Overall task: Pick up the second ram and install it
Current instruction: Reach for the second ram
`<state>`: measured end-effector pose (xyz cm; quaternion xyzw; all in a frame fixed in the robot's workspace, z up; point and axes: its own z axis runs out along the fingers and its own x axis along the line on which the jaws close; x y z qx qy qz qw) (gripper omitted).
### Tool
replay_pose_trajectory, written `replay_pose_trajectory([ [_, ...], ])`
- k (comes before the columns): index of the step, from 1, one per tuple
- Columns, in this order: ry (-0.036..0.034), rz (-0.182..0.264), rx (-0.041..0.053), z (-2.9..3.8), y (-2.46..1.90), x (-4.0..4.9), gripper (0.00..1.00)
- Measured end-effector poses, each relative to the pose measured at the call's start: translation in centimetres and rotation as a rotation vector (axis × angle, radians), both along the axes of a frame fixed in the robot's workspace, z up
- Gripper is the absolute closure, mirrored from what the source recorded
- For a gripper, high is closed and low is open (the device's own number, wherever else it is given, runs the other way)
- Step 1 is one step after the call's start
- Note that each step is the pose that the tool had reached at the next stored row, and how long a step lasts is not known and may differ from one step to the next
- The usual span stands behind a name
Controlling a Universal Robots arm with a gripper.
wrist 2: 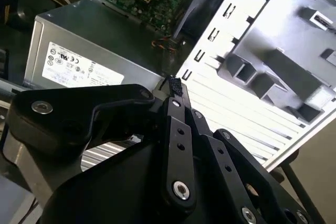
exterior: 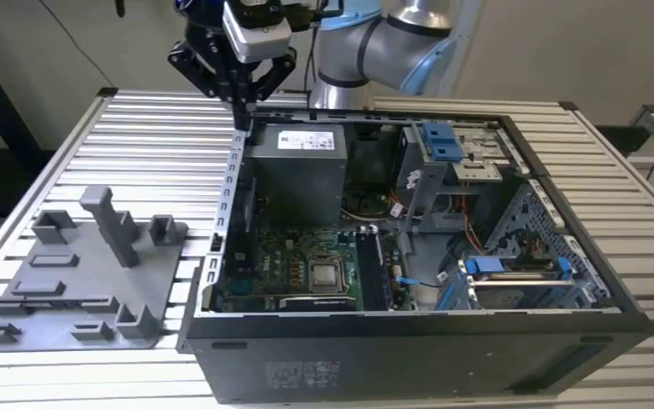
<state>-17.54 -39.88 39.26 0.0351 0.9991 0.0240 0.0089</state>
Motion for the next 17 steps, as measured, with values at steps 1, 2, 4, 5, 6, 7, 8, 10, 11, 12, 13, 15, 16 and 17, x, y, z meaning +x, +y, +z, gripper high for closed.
replay_pose_trajectory([
  [1,0.0003,0.000,0.0000,0.00,0.00,-0.17,0.89],
  [2,0.0006,0.000,0.0000,0.00,0.00,-0.34,0.89],
  [4,0.0012,0.000,0.0000,0.00,0.00,-0.68,0.89],
  [5,0.0016,0.000,0.0000,0.00,0.00,-0.85,0.89],
  [6,0.0019,0.000,-0.0001,0.00,0.00,-1.00,0.89],
  [7,0.0022,0.000,0.0000,0.00,0.00,-1.15,0.89],
  [8,0.0026,0.000,0.0000,0.00,0.00,-1.31,0.89],
  [10,0.0033,0.000,0.0000,0.00,0.00,-1.62,0.89],
  [11,0.0036,0.000,0.0000,0.00,0.00,-1.77,0.89],
  [12,0.0040,0.000,0.0000,0.00,0.00,-1.92,0.89],
  [13,0.0043,0.000,0.0000,0.00,0.00,-2.05,0.89],
  [15,0.0052,0.000,0.0000,0.00,0.00,-2.32,0.89],
  [16,0.0056,0.000,0.0000,0.00,0.00,-2.45,0.89],
  [17,0.0059,0.000,0.0000,0.00,0.00,-2.58,0.89],
])
